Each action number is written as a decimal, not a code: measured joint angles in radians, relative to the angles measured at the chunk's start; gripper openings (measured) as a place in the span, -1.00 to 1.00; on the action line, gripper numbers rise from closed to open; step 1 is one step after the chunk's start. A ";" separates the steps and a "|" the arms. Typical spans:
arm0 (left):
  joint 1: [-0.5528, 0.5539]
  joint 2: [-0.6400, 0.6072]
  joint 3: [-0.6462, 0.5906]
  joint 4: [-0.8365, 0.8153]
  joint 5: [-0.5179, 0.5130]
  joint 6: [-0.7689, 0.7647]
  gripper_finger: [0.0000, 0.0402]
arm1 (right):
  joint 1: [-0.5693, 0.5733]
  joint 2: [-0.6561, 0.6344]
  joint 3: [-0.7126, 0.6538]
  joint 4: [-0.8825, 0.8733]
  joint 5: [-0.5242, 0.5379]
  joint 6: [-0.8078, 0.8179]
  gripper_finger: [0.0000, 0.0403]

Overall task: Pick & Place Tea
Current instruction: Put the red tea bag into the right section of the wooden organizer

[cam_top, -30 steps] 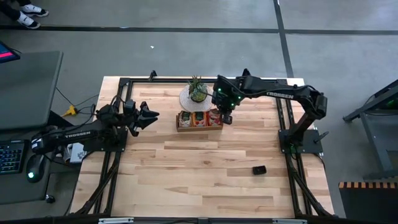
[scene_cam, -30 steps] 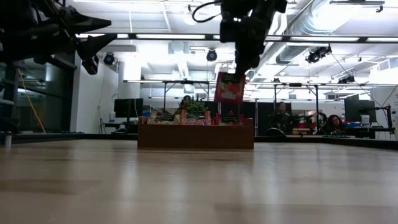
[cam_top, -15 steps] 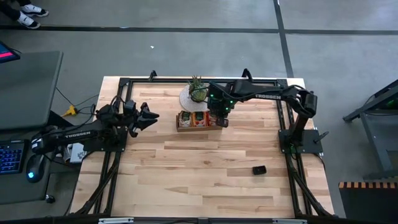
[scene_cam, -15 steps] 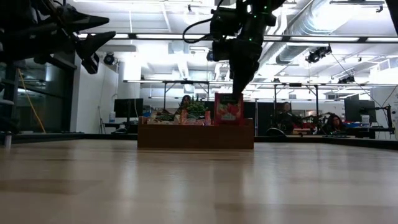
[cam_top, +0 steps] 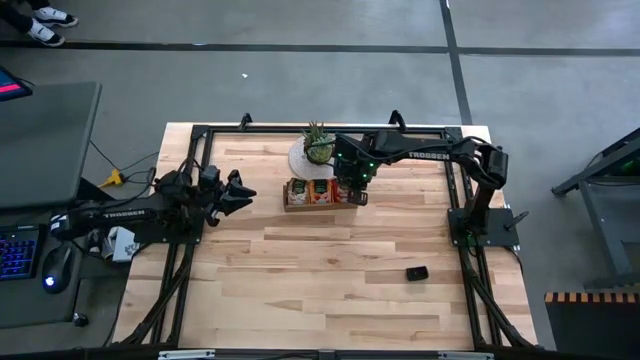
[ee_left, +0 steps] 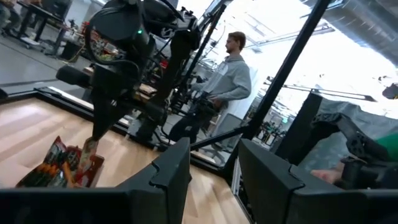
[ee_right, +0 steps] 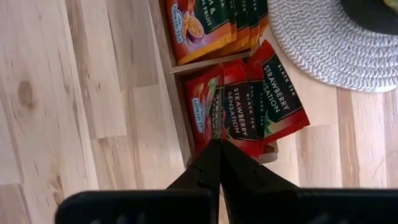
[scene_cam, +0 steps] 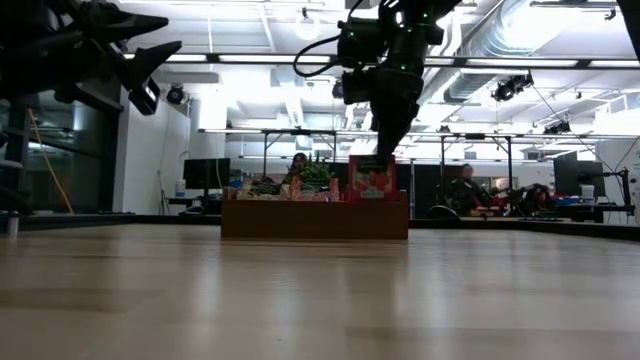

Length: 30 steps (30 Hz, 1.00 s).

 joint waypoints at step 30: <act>-0.072 0.001 0.000 -0.252 -0.095 0.123 -0.31 | 0.010 0.071 0.000 0.033 0.004 0.020 -1.00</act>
